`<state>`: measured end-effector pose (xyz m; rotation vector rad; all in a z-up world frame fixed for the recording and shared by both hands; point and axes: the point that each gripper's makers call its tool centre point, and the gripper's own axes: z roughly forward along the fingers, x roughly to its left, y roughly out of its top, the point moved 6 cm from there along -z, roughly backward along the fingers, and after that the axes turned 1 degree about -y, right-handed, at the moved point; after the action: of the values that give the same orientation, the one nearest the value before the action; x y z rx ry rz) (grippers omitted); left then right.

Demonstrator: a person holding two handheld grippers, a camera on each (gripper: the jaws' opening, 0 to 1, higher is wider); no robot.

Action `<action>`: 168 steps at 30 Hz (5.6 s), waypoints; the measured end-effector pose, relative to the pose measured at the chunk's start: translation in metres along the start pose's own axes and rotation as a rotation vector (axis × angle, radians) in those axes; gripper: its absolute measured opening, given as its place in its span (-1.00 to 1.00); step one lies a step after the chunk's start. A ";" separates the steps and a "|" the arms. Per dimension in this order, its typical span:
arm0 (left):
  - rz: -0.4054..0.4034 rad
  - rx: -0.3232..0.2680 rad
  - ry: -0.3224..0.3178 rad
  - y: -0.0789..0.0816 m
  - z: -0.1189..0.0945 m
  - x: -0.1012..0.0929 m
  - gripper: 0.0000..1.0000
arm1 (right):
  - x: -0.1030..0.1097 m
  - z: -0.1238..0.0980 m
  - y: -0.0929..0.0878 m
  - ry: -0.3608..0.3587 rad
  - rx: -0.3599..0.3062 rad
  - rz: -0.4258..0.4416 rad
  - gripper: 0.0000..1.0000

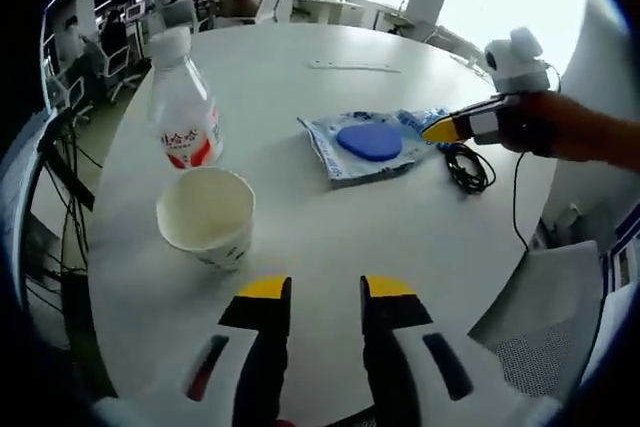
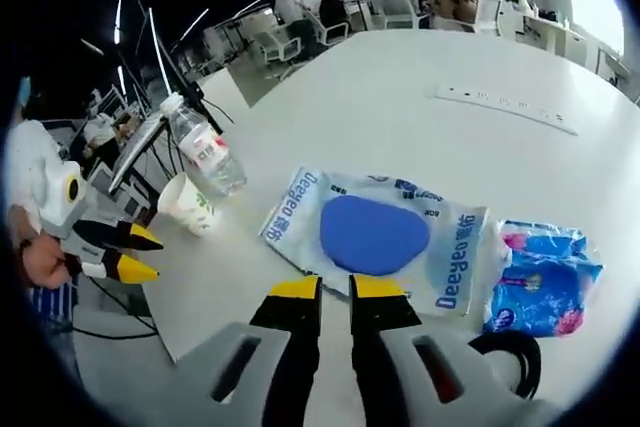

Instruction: Arrange the tabletop items into an orderly group along one side of the table until the central work area is clear of visible clutter.

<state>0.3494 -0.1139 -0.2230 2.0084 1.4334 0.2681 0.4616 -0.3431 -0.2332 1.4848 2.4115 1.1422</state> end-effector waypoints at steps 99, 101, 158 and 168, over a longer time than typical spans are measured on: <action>-0.092 -0.046 0.029 -0.014 -0.026 0.041 -0.41 | 0.086 0.090 0.088 0.096 0.017 -0.111 -1.00; -0.095 -0.044 0.029 -0.014 -0.026 0.041 -0.41 | 0.084 0.089 0.089 0.093 0.015 -0.110 -1.00; -0.070 -0.036 0.035 -0.010 -0.029 0.034 -0.40 | 0.060 0.085 0.098 0.060 -0.030 -0.058 -0.93; -0.069 -0.045 0.040 -0.007 -0.029 0.035 -0.41 | 0.060 0.074 0.097 0.061 -0.041 -0.068 -0.92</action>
<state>0.3423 -0.0695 -0.2119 1.9240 1.5054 0.3094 0.5340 -0.2305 -0.2073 1.3652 2.4417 1.2327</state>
